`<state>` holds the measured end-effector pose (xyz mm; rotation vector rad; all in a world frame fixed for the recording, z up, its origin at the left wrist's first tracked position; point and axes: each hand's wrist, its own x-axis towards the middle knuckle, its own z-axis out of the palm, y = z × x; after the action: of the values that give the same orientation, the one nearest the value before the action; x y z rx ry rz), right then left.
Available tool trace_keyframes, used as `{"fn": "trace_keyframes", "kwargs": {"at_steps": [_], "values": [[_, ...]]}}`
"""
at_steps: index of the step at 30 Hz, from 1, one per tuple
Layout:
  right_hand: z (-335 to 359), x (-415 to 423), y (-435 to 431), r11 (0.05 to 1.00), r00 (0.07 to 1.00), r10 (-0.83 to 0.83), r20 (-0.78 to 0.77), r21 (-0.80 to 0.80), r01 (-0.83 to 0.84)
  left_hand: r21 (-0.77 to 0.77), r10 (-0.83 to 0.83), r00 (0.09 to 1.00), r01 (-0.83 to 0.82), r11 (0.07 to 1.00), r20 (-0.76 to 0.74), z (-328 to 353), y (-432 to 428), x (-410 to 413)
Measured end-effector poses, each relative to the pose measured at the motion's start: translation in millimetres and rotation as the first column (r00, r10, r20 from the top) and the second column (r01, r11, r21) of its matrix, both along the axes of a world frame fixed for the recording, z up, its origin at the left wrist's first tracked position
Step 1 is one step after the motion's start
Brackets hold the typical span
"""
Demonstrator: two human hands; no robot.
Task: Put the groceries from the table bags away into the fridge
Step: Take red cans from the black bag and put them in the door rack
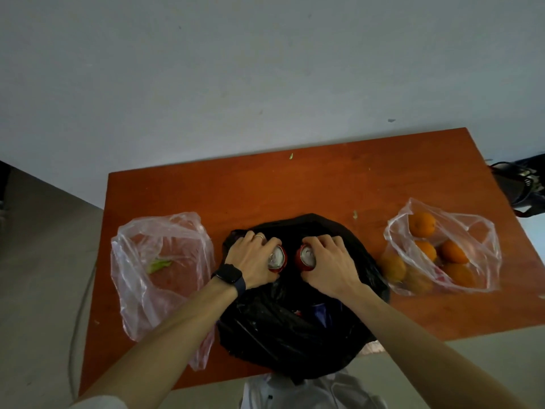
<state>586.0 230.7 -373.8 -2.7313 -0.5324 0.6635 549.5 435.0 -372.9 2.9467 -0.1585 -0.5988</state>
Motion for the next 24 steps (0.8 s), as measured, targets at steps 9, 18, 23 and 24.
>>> {"fn": "trace_keyframes", "kwargs": {"at_steps": [9, 18, 23, 24], "values": [[-36, -24, -14, 0.9, 0.942, -0.23, -0.244, 0.316, 0.301, -0.226, 0.16, 0.983, -0.176, 0.958, -0.087, -28, -13, -5], [-44, -32, -12, 0.799, 0.906, -0.326, -0.271, 0.433, 0.417, -0.314, 0.161, 0.976, -0.201, 0.928, -0.148, -36, -19, 1], [-5, -45, -29, 0.692, 0.884, -0.39, -0.259, 0.551, 0.467, -0.407, 0.163, 0.982, -0.188, 0.894, -0.094, -1, -28, 7], [8, -49, -36, 0.656, 0.877, -0.412, -0.247, 0.587, 0.474, -0.437, 0.164, 0.984, -0.179, 0.882, -0.07, 10, -32, 9]]}}
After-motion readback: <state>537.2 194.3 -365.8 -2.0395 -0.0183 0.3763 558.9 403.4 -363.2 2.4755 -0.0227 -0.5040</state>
